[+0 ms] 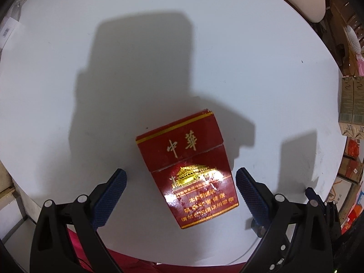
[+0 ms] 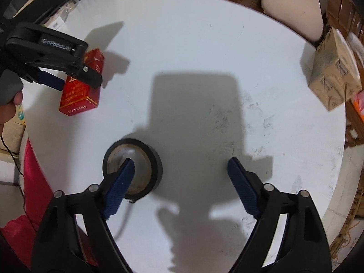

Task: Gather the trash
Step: 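Grasp the red cigarette pack with the left tool while the right tool grasps the black tape roll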

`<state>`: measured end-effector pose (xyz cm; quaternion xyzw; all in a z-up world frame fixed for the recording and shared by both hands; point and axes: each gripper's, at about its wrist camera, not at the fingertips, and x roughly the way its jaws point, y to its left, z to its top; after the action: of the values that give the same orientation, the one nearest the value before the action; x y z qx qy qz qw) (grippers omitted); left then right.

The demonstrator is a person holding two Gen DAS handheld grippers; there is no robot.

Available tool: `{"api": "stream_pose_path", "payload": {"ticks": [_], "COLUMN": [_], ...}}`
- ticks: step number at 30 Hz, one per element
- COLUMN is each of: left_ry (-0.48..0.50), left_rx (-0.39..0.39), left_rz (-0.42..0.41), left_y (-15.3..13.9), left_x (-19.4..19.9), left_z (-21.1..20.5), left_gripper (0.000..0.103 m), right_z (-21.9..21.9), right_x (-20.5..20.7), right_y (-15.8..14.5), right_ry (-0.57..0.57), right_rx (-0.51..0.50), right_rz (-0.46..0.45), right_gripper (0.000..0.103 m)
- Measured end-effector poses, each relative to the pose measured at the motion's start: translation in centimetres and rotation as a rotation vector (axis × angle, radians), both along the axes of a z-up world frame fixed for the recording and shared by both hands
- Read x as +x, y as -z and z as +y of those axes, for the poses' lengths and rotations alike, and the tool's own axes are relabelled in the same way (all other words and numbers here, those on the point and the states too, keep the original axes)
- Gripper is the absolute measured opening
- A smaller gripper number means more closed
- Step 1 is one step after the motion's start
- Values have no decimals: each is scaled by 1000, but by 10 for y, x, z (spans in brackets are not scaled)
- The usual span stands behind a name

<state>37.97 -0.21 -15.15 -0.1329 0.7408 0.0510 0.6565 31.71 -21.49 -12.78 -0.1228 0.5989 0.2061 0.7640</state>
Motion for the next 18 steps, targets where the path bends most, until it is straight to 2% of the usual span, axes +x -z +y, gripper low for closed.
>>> {"api": "stream_pose_path", "payload": {"ticks": [2, 4, 10, 13, 15, 18], "left_ry": [2, 9, 54, 90, 109, 130], "left_rx": [14, 28, 71, 99, 100, 101], "left_rz": [0, -1, -1, -18, -29, -37], "left_y": [-1, 0, 1, -2, -5, -8], "left_x": [0, 0, -4, -3, -3, -4], "left_z": [-3, -4, -25, -34, -38, -42], "left_gripper": [94, 94, 93, 83, 74, 62], "right_z": [2, 6, 14, 19, 23, 26], "right_x": [-2, -5, -14, -17, -21, -28], "right_y": [-1, -4, -12, -13, -14, -14], "right_ry": [-5, -17, -36, -48, -54, -56], "right_rx": [-19, -48, -38, -38, -36, -48], "right_rz": [-13, -37, -42, -41, -38, -44], "right_gripper": [78, 71, 51, 37, 18, 13]}}
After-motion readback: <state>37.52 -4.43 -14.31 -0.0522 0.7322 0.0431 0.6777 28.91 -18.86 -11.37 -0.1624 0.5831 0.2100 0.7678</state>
